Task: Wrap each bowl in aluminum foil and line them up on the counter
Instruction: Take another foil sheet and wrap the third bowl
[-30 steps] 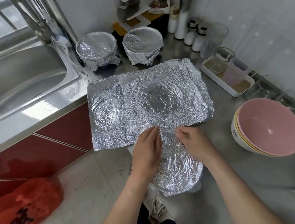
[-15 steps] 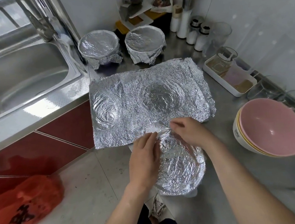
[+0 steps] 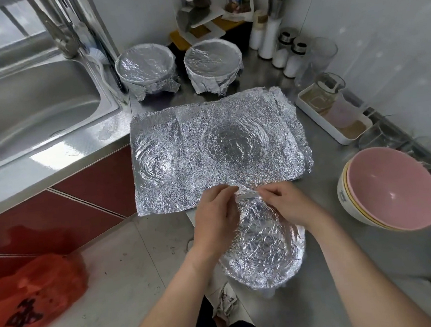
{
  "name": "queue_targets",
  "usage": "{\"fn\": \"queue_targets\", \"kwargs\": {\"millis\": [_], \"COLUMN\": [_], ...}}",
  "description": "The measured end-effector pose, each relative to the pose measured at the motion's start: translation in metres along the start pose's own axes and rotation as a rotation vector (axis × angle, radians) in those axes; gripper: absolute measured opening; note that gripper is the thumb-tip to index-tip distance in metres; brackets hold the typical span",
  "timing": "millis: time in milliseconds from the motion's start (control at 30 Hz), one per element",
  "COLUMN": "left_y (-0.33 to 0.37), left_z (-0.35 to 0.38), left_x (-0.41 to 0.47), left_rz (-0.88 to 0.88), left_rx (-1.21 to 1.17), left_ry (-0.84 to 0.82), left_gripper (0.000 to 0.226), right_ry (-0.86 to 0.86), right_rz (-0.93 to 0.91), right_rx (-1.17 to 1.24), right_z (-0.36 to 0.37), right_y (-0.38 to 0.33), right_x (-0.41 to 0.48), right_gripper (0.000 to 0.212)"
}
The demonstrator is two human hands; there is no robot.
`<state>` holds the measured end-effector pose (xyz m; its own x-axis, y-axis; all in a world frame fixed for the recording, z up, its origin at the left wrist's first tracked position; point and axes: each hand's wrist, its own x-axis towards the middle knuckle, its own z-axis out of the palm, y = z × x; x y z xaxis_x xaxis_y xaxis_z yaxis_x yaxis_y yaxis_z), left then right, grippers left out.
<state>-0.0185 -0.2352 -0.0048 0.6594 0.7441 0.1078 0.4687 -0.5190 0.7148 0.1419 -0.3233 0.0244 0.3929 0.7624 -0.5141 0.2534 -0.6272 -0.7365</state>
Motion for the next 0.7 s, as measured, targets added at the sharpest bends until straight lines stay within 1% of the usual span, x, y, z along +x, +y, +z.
{"fn": "queue_targets", "kwargs": {"millis": [100, 200, 300, 400, 467, 567, 633, 700], "left_y": [-0.002, -0.001, 0.006, 0.014, 0.016, 0.013, 0.009, 0.005], "left_z": [-0.003, -0.009, -0.004, 0.006, 0.008, 0.006, 0.005, 0.002], "left_x": [0.008, -0.006, -0.032, -0.043, -0.039, -0.029, -0.021, -0.014], "left_rz": [0.009, -0.085, -0.206, -0.24, -0.244, -0.197, -0.155, -0.109], "left_rx": [0.029, 0.017, -0.089, -0.172, -0.185, -0.179, -0.166, -0.153], "left_ry": [0.032, 0.055, -0.031, -0.074, -0.059, -0.063, -0.099, -0.151], "left_gripper": [0.022, 0.025, 0.04, 0.055, 0.053, 0.043, 0.04, 0.039], "right_ry": [0.061, 0.068, 0.026, 0.002, 0.018, 0.049, 0.079, 0.113], "right_rz": [0.02, 0.006, -0.022, -0.023, -0.021, -0.017, -0.025, -0.027], "right_rx": [0.078, 0.142, 0.11, 0.097, 0.103, 0.162, 0.209, 0.242], "right_z": [0.0, 0.0, 0.001, 0.003, 0.003, 0.003, 0.004, 0.004], "right_y": [0.008, 0.009, 0.005, 0.006, 0.008, 0.013, 0.015, 0.015], "right_x": [-0.007, -0.009, -0.005, -0.002, -0.003, -0.005, -0.008, -0.011], "right_gripper": [0.031, 0.036, 0.039, 0.035, 0.033, 0.028, 0.021, 0.019]}}
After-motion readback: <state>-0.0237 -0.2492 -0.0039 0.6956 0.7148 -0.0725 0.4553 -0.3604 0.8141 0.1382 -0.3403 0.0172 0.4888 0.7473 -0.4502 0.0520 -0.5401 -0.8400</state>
